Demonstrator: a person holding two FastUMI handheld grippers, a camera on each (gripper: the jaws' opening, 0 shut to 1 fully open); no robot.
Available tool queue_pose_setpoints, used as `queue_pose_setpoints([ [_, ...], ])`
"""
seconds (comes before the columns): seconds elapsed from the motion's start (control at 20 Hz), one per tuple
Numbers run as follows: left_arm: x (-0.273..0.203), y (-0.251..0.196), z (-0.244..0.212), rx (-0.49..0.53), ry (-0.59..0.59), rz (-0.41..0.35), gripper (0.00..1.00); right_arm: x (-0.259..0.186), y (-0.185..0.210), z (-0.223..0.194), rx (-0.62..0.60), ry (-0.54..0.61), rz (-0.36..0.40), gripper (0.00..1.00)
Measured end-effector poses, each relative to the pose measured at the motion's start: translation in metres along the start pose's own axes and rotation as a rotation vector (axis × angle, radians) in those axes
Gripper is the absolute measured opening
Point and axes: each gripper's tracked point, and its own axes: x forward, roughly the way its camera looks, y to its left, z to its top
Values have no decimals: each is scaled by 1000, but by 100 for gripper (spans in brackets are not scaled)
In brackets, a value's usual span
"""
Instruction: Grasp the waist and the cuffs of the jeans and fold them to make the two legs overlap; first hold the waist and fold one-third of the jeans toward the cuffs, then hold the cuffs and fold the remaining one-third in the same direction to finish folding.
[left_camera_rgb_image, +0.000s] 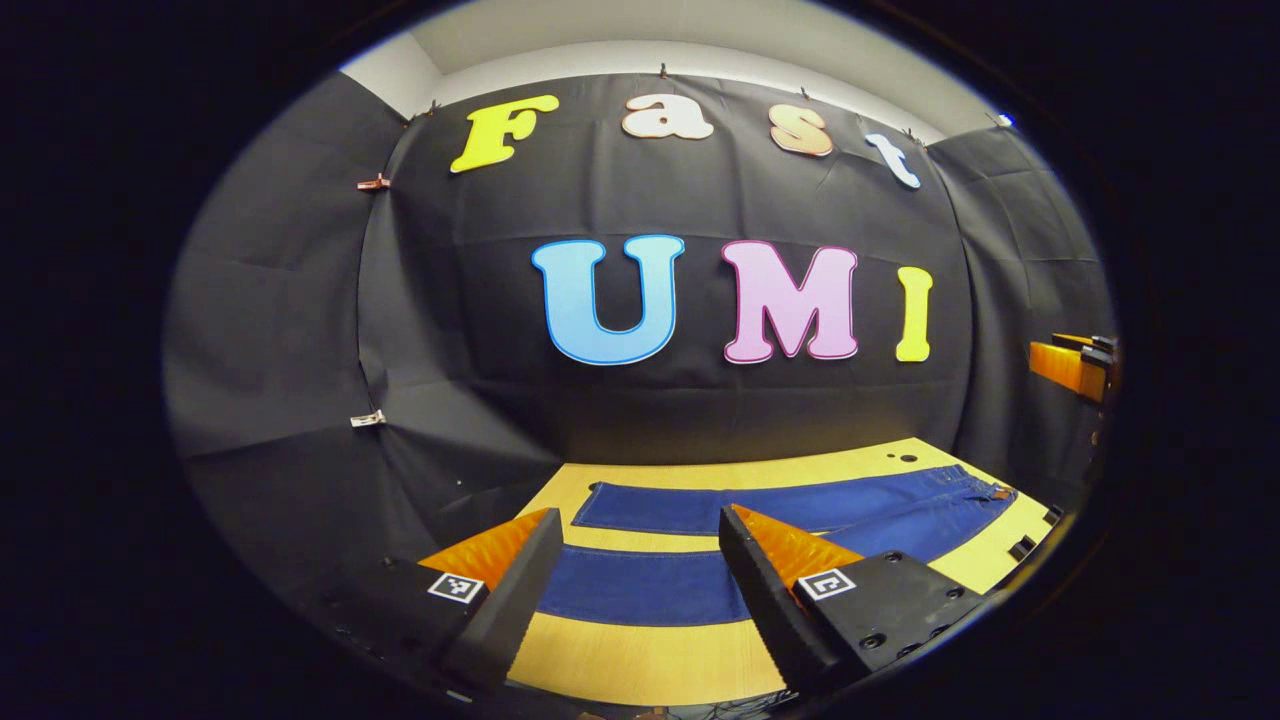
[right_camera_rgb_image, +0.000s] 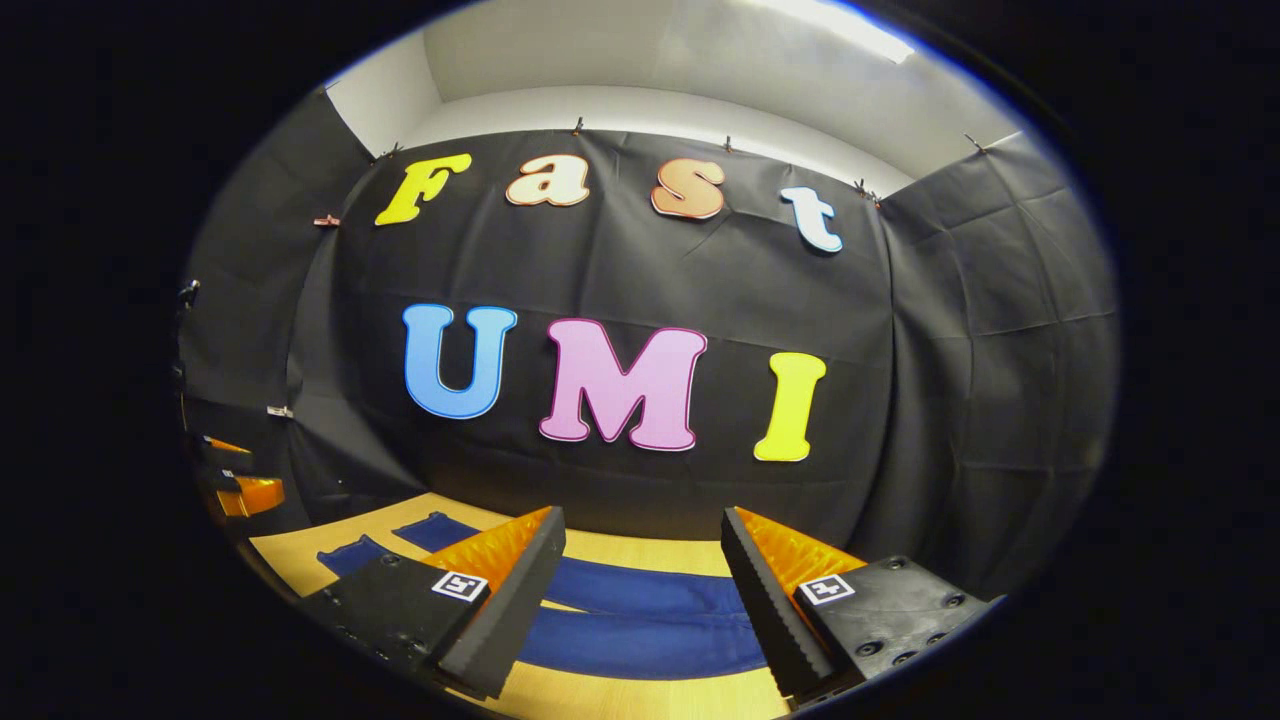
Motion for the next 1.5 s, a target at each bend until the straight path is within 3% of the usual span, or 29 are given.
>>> queue_pose_setpoints([
  [0.3, 8, 21, -34, 51, 67, 23, 98, 8, 18, -10, -4, 16, 34, 96],
  [0.45, 24, 58, -66, 210, 147, 71, 98, 16, 17, -9, -12, 12, 38, 96],
  [0.6, 50, 98, -101, 360, 239, 67, 98, 30, 9, -16, -16, 30, 27, 96],
  [0.7, 71, 123, -127, 484, 322, 30, 98, 39, 3, -24, -12, 56, 12, 96],
  [0.85, 99, 153, -179, 749, 475, -80, 98, 47, -6, -33, -18, 89, -6, 96],
  [1.0, 125, 169, -227, 1033, 574, -221, 98, 56, -14, -42, -44, 115, -17, 96],
  [1.1, 142, 158, -246, 1155, 595, -326, 98, 61, -24, -50, -75, 144, -31, 96],
  [1.25, 164, 160, -275, 1244, 659, -419, 98, 68, -43, -55, -102, 169, -70, 96],
  [1.5, 199, 157, -281, 1282, 666, -458, 89, 73, -77, -72, -153, 212, -131, 96],
])
